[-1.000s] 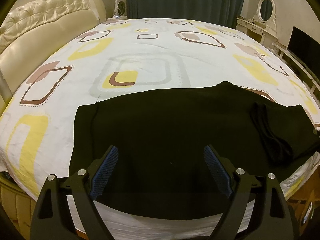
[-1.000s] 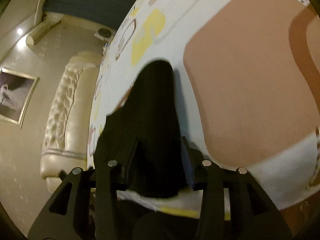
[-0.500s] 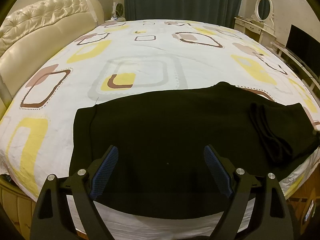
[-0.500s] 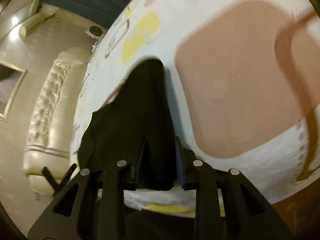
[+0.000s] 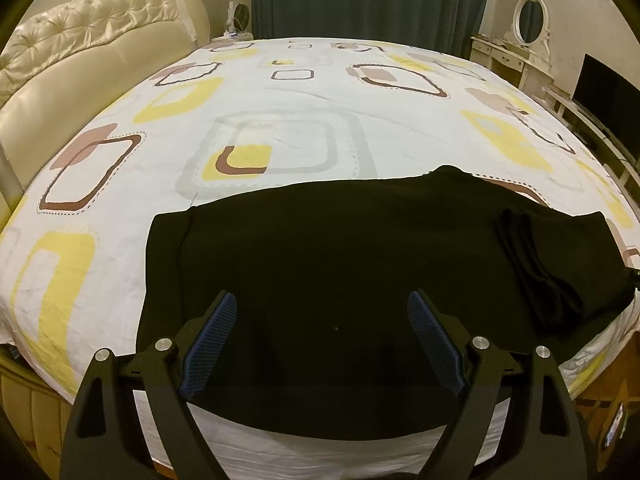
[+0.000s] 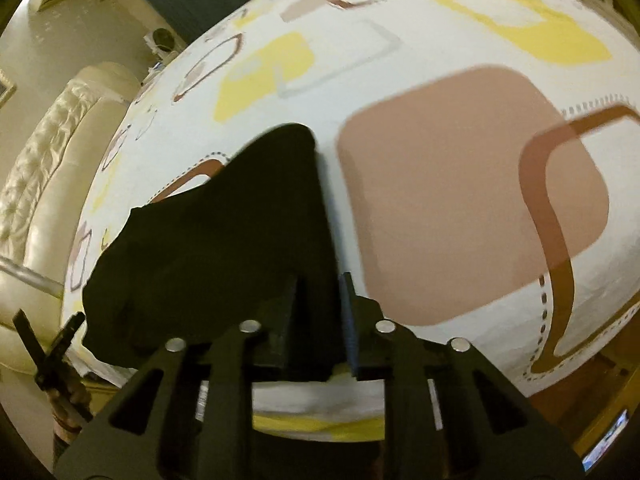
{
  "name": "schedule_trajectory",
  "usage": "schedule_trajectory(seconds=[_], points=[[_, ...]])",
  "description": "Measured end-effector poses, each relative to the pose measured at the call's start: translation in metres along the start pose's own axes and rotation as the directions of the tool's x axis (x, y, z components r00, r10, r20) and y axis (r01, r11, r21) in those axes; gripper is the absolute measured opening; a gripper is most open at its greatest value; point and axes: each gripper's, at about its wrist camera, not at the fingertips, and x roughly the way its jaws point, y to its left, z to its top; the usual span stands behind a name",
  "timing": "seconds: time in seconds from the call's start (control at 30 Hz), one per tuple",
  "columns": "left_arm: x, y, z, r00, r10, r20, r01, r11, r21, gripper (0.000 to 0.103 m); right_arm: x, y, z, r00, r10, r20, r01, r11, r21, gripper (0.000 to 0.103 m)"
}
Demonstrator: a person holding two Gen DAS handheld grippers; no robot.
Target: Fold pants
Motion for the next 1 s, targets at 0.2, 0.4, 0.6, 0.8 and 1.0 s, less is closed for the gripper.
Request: schedule_trajectory(seconds=[0.2,0.4,0.6,0.8,1.0], points=[[-0.001,0.001,0.0,1.0,-0.003,0.003,0.003,1.0,-0.002,0.086,-0.032,0.01,0.006,0.989,0.078,0.123,-0.079,0.997,0.006,0.032],[0.0,0.001,0.0,1.0,0.003,-0.002,-0.003,1.0,0.001,0.086,-0.001,0.048,0.003,0.943,0.333,0.025,-0.333,0.943,0.015,0.038],[0.0,0.006,0.0,1.0,0.003,-0.003,-0.003,1.0,-0.013,0.086,0.045,0.073,-0.009,0.9,0.422,-0.11,-0.421,0.907,0.033,0.04],[0.002,0.02,0.002,0.999,-0.014,-0.03,0.013,0.999,-0.052,0.086,0.072,0.09,-0.02,0.912,0.371,-0.178,-0.377,0.926,-0.004,0.043],[-0.004,0.089,0.015,0.991,-0.128,-0.025,0.119,0.968,-0.221,0.086,0.075,0.094,-0.019,0.906,0.377,-0.194,-0.385,0.923,-0.005,0.048]])
